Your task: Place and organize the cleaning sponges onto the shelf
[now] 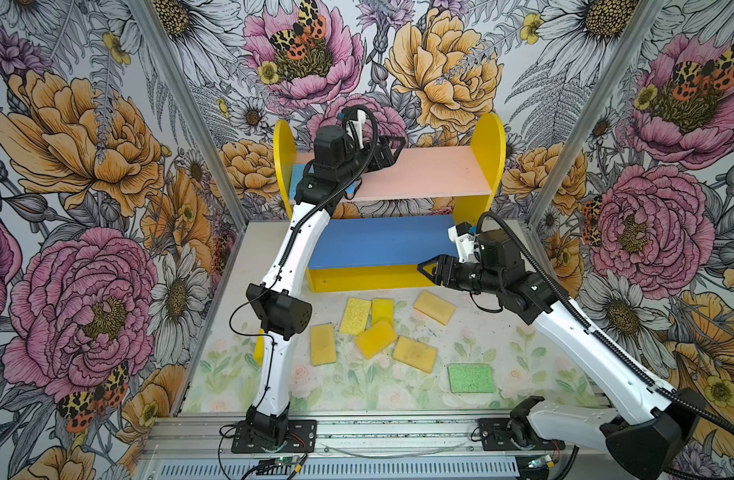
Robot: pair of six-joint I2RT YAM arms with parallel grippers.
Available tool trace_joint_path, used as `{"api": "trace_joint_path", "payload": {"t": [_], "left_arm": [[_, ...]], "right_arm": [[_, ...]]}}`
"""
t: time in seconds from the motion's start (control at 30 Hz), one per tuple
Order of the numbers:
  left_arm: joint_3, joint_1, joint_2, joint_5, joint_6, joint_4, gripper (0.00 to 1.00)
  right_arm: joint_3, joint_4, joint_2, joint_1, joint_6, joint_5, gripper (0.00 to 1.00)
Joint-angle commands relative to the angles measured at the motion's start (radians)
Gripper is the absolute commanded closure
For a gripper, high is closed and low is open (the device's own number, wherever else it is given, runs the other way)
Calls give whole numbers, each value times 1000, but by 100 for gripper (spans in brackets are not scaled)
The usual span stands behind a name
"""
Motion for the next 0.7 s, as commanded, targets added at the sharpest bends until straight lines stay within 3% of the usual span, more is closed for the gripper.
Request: {"api": "trace_joint_path", "payload": {"t": [0.0, 0.43, 0.67], "left_arm": [[-13, 15, -28, -35, 24, -33, 1], [-15, 40, -61, -60, 53, -59, 1], [-9, 39, -51, 5, 29, -16, 1]], "right_arm": [[-6, 39, -18, -9, 3, -12, 39], [-33, 70, -26, -12, 18, -22, 39], [-28, 70, -37, -15, 21, -22, 39]]}}
